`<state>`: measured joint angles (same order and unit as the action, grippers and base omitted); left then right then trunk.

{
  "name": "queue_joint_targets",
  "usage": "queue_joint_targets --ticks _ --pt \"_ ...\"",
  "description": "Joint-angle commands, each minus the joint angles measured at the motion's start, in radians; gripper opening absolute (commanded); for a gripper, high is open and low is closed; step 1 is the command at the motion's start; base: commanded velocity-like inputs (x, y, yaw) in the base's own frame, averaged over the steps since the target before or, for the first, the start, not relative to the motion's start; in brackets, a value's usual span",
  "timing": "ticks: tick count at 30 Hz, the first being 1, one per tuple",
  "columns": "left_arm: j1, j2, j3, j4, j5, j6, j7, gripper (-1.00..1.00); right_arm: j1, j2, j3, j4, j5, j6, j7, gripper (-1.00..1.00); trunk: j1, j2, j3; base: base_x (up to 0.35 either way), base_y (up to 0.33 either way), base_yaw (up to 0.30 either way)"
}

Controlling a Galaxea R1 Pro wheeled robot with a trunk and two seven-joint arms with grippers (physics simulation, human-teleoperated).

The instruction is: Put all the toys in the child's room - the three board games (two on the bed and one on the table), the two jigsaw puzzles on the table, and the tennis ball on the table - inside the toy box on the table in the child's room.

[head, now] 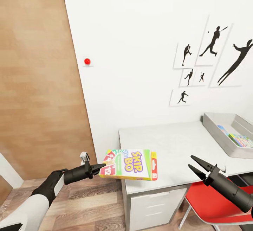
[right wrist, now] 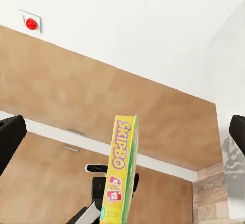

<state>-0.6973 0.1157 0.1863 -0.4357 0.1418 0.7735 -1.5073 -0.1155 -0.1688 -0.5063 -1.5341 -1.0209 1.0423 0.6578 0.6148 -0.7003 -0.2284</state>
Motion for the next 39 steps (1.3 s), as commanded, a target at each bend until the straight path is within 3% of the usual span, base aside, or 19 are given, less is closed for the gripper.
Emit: queue_joint_targets --ticks 1,12,27,34,39 --pt "-0.001 0.0 0.001 0.0 -0.001 0.01 -0.004 -1.0 -0.001 0.0 -0.001 0.0 0.005 0.005 0.007 1.0 -0.004 0.006 0.002 0.0 0.0 0.0" --pt "-0.001 -0.001 0.001 0.0 -0.001 0.01 -0.004 -1.0 -0.001 0.0 -0.001 0.0 0.004 0.005 0.011 1.0 -0.046 0.083 0.036 0.0 0.0 0.0" --pt "-0.001 0.001 0.002 0.0 -0.001 0.01 -0.007 -1.0 -0.001 0.001 0.001 -0.003 0.006 0.005 -0.002 1.0 -0.046 0.083 0.045 0.0 0.0 -0.095" --pt "-0.001 -0.001 0.003 -0.001 0.0 0.011 -0.002 -1.0 -0.005 -0.007 0.091 -0.012 0.008 -0.003 -0.062 1.0 -0.046 0.083 0.054 0.0 0.0 -0.185" --pt "-0.01 -0.002 0.002 -0.01 -0.003 0.018 0.01 -1.0 -0.049 -0.014 0.11 -0.014 0.008 0.005 -0.142 1.0 -0.046 0.083 0.057 0.0 0.0 -0.092"
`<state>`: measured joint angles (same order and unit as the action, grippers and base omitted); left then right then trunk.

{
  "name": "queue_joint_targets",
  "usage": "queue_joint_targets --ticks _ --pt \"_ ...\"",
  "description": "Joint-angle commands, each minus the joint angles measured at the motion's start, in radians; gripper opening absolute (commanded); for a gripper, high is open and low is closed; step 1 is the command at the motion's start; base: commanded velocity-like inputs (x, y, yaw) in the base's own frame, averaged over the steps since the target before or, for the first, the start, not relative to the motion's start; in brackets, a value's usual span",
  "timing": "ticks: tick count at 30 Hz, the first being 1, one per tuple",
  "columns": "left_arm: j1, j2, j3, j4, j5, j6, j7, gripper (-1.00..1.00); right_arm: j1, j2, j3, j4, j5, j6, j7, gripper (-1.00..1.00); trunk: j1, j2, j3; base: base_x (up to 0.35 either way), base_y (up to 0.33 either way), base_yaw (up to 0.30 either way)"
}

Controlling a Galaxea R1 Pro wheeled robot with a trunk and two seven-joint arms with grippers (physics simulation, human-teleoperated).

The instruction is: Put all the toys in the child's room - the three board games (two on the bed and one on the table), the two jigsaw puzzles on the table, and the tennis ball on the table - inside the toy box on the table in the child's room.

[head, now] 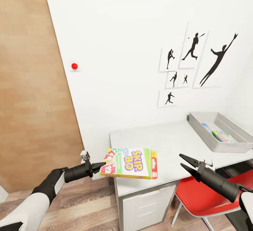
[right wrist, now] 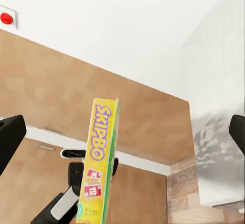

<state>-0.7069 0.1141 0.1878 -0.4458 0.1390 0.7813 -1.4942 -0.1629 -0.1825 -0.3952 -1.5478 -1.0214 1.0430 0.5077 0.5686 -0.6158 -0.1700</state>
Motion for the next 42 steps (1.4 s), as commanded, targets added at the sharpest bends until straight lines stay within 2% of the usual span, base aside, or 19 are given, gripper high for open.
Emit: queue_joint_targets --ticks 1,3,6,8,11,14,17,22,28,34,37,42 --pt "-0.003 0.001 0.0 -0.008 -0.002 0.014 -0.002 -1.0 -0.016 -0.001 -0.001 -0.002 0.008 0.004 -0.003 1.0 0.0 -0.001 -0.002 0.0 0.0 -0.025" --pt "-0.014 0.001 0.0 -0.025 -0.003 0.02 -0.001 -1.0 -0.061 -0.006 0.001 -0.009 0.003 0.004 -0.012 1.0 0.0 -0.001 -0.001 0.0 0.0 -0.014" --pt "-0.078 0.0 -0.003 -0.055 -0.006 0.06 0.009 -1.0 -0.196 -0.035 0.007 -0.003 -0.004 0.004 -0.02 1.0 0.0 -0.001 -0.001 0.0 0.0 -0.006" --pt "-0.117 0.0 -0.004 -0.062 -0.012 0.096 0.049 -1.0 -0.271 -0.05 0.033 0.025 -0.005 0.004 -0.032 1.0 0.0 -0.001 -0.001 0.0 0.0 -0.002" --pt "-0.143 0.003 -0.003 -0.065 -0.016 0.12 0.138 -1.0 -0.365 -0.059 0.082 0.116 -0.007 0.004 -0.093 1.0 0.0 -0.001 -0.001 0.0 0.0 0.0" --pt "-0.156 0.002 0.0 -0.066 -0.016 0.126 0.184 -1.0 -0.411 -0.061 0.097 0.203 -0.006 0.004 -0.132 1.0 0.0 -0.001 -0.001 0.0 0.0 0.0" --pt "-0.171 0.0 0.001 -0.066 -0.015 0.127 0.197 -1.0 -0.425 -0.069 0.099 0.245 -0.003 0.004 -0.144 1.0 0.0 -0.001 -0.001 0.0 0.0 0.0" --pt "-0.208 -0.001 0.0 -0.065 -0.015 0.128 0.207 -1.0 -0.422 -0.102 0.096 0.265 -0.002 0.004 -0.148 1.0 0.0 -0.001 -0.001 0.0 0.0 0.0" --pt "-0.213 -0.018 -0.001 -0.062 -0.01 0.128 0.296 -1.0 -0.403 -0.11 0.097 0.309 -0.001 0.004 -0.14 1.0 0.0 -0.001 -0.001 0.0 0.0 0.0" --pt "-0.213 -0.026 -0.002 -0.062 -0.01 0.129 0.317 -1.0 -0.395 -0.171 0.084 0.296 -0.013 0.004 -0.126 1.0 0.0 -0.001 -0.001 0.0 0.0 -0.009" --pt "-0.213 -0.063 -0.005 -0.062 -0.014 0.127 0.325 -1.0 -0.388 -0.181 0.084 0.294 -0.013 0.004 -0.123 1.0 0.0 -0.001 -0.003 0.0 0.0 -0.173" --pt "-0.213 -0.078 -0.005 -0.062 -0.014 0.125 0.325 -1.0 -0.381 -0.196 0.064 0.293 -0.014 0.004 -0.121 1.0 0.0 -0.001 -0.005 0.0 0.0 -0.253"
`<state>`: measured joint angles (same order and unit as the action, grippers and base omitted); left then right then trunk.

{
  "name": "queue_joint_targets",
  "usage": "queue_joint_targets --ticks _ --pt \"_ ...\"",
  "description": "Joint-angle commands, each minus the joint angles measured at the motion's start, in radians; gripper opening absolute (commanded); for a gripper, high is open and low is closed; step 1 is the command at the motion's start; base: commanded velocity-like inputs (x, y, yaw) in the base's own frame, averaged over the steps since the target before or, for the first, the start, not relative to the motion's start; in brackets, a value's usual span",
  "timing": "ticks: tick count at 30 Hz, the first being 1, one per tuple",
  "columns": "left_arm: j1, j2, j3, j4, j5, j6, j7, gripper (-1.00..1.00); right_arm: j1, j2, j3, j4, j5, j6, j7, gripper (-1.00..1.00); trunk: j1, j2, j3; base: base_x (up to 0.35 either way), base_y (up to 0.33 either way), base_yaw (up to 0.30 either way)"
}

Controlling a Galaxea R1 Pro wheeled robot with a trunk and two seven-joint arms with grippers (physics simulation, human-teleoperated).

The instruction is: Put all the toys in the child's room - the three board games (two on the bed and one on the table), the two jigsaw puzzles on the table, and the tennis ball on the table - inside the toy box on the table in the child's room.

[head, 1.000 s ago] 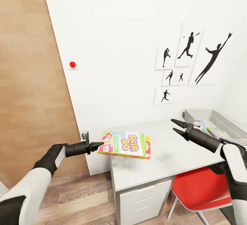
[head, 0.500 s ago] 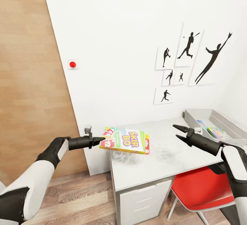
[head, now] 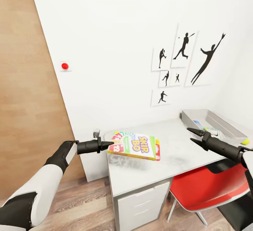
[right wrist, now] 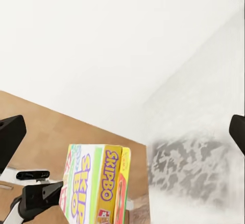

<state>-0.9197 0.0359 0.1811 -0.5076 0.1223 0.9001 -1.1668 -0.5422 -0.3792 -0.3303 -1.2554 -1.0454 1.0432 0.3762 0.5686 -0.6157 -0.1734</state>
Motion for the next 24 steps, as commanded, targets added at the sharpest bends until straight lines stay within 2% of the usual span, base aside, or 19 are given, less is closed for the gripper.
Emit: queue_joint_targets --ticks 1,9,16,18,20,24 --pt "-0.001 0.0 0.002 0.0 0.004 0.006 -0.002 -1.0 -0.001 -0.003 -0.003 0.001 0.01 0.004 0.01 1.0 0.0 -0.002 -0.002 0.0 0.0 -0.264" --pt "-0.001 0.001 0.0 0.0 0.005 -0.008 -0.01 -1.0 -0.001 -0.008 -0.01 -0.001 0.011 0.004 0.02 1.0 0.0 -0.002 -0.006 0.0 0.0 -0.266" --pt "-0.001 0.008 0.004 -0.002 0.007 -0.009 -0.018 -1.0 -0.001 -0.013 -0.024 -0.01 0.013 0.004 0.1 1.0 0.0 -0.002 -0.009 0.0 0.0 -0.266" --pt "-0.001 0.023 0.006 -0.003 0.008 -0.008 -0.02 -1.0 -0.001 -0.031 -0.033 -0.034 0.011 0.004 0.107 1.0 0.0 -0.002 -0.011 0.0 0.0 -0.266" --pt "-0.001 0.051 0.006 -0.004 0.009 -0.008 -0.021 -1.0 -0.001 -0.046 -0.037 -0.042 0.01 0.004 0.109 1.0 0.0 -0.002 -0.012 0.0 0.0 -0.266" --pt "-0.001 0.093 0.006 -0.004 0.009 -0.007 -0.036 -1.0 -0.001 -0.055 -0.039 -0.047 0.01 0.004 0.111 1.0 0.0 -0.002 -0.015 0.0 0.0 -0.266"
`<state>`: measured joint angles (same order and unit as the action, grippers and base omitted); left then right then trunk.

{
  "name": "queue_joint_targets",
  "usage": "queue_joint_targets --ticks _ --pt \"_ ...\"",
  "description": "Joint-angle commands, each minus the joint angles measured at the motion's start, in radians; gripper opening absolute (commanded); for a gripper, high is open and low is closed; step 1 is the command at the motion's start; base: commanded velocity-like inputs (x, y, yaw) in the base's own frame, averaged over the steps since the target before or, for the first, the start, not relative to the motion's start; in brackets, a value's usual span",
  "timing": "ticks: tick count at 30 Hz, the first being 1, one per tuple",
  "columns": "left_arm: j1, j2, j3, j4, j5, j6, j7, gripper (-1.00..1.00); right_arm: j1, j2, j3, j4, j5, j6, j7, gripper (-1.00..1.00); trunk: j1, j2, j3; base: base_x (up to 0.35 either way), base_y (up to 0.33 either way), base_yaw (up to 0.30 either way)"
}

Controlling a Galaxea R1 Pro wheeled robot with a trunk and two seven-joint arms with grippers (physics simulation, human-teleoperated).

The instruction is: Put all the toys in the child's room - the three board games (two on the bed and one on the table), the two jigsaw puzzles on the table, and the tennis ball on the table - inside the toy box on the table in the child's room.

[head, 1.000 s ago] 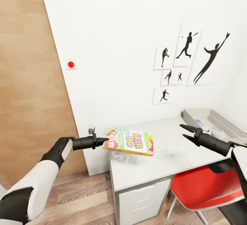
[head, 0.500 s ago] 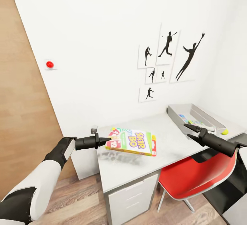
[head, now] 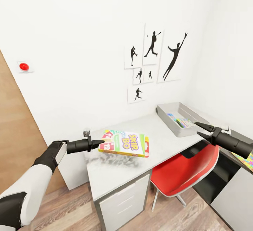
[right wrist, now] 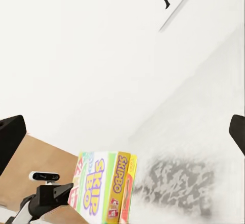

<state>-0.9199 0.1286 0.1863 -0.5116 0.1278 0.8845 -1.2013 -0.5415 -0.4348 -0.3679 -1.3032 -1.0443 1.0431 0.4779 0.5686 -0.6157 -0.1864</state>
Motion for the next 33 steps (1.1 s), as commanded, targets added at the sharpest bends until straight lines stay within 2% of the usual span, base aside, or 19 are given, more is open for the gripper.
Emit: queue_joint_targets --ticks 1,5,15,28,32,33 --pt "-0.001 0.012 -0.001 0.0 0.004 0.008 -0.011 -1.0 -0.002 -0.001 -0.001 0.0 0.009 0.004 0.01 1.0 0.0 -0.002 -0.002 0.0 0.0 -0.266" --pt "0.0 0.033 -0.002 0.0 0.002 0.007 -0.028 -1.0 0.001 0.0 -0.001 0.0 0.009 0.004 0.01 1.0 0.0 -0.002 -0.005 0.0 0.0 -0.266" --pt "0.001 0.039 -0.004 0.0 0.003 0.006 -0.032 -1.0 0.005 0.007 0.001 -0.001 0.01 0.004 0.01 1.0 0.0 -0.002 -0.013 0.0 0.0 -0.239" --pt "0.002 0.04 -0.004 0.0 -0.005 -0.009 -0.029 -1.0 0.047 0.016 0.001 0.008 0.024 0.004 0.011 1.0 0.0 -0.002 -0.014 0.0 0.0 -0.018" --pt "0.025 0.017 0.015 0.023 0.012 0.012 -0.007 -1.0 0.062 0.038 0.001 0.028 0.011 0.004 -0.012 1.0 0.0 -0.002 -0.014 0.0 0.0 0.0" --pt "0.031 0.023 0.018 0.029 0.015 0.005 -0.001 -1.0 0.065 0.044 0.005 0.032 0.018 0.004 -0.008 1.0 0.0 -0.002 -0.014 0.0 0.0 0.0"
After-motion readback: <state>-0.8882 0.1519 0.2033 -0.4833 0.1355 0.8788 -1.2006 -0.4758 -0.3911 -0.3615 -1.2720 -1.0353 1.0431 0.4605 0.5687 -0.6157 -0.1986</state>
